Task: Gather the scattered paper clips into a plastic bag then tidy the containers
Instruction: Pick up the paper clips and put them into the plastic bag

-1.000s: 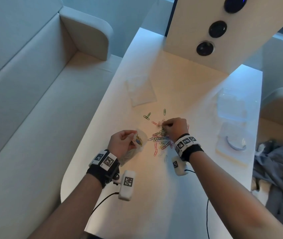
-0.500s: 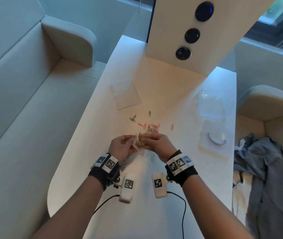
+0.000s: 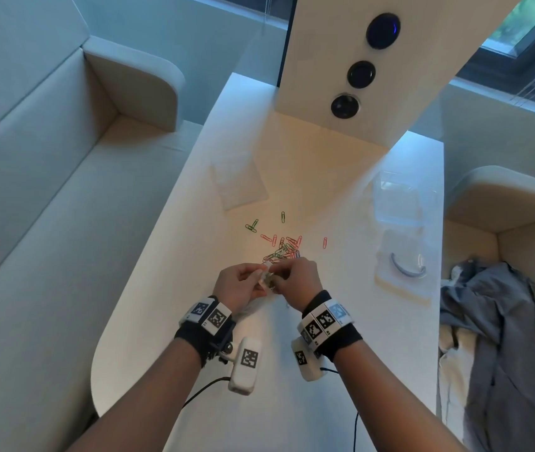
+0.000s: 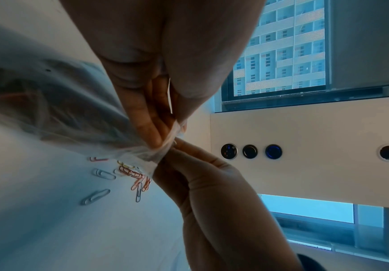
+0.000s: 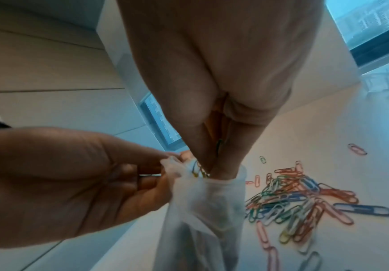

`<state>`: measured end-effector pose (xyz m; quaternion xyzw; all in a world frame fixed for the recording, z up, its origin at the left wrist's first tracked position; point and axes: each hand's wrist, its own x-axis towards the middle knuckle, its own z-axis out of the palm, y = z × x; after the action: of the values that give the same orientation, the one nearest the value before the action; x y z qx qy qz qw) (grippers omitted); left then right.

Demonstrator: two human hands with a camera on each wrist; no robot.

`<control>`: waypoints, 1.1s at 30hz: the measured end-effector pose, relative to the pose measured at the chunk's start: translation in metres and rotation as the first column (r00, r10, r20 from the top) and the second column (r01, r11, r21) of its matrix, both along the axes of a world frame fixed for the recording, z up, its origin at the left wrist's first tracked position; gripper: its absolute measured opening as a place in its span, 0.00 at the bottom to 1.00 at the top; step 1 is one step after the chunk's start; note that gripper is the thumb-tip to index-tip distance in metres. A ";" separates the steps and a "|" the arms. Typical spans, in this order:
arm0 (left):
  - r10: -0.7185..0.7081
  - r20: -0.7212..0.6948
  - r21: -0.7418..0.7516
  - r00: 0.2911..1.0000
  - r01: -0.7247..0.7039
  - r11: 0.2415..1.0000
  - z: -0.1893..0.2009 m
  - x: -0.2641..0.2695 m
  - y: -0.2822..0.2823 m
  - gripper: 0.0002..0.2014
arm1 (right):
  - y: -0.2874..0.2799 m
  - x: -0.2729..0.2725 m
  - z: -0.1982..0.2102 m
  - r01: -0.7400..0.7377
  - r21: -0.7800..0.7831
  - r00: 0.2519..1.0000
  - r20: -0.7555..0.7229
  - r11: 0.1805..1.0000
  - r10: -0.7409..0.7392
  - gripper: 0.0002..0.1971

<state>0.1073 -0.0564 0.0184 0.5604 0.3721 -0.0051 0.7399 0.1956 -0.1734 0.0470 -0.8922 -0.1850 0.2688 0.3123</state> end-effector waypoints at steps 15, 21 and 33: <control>-0.095 0.001 0.092 0.995 0.095 0.991 0.002 -0.006 0.025 0.08 | 0.021 0.022 0.042 -0.395 -0.078 0.918 -0.080 0.916 0.389 0.08; 0.014 0.017 -0.004 1.000 -0.014 1.000 0.008 -0.009 0.053 0.07 | -0.002 0.091 -0.012 0.219 -0.095 0.964 0.177 0.971 -0.200 0.15; 0.187 -0.009 -0.047 0.982 -0.187 0.981 0.005 -0.014 0.094 0.06 | 0.073 0.088 -0.097 -0.109 -0.381 0.968 0.170 0.918 0.186 0.32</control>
<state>0.0937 0.0375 0.0231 0.5051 0.4244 0.0542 0.7495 0.2839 -0.1006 -0.0495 -0.9409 -0.2290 0.2294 0.0977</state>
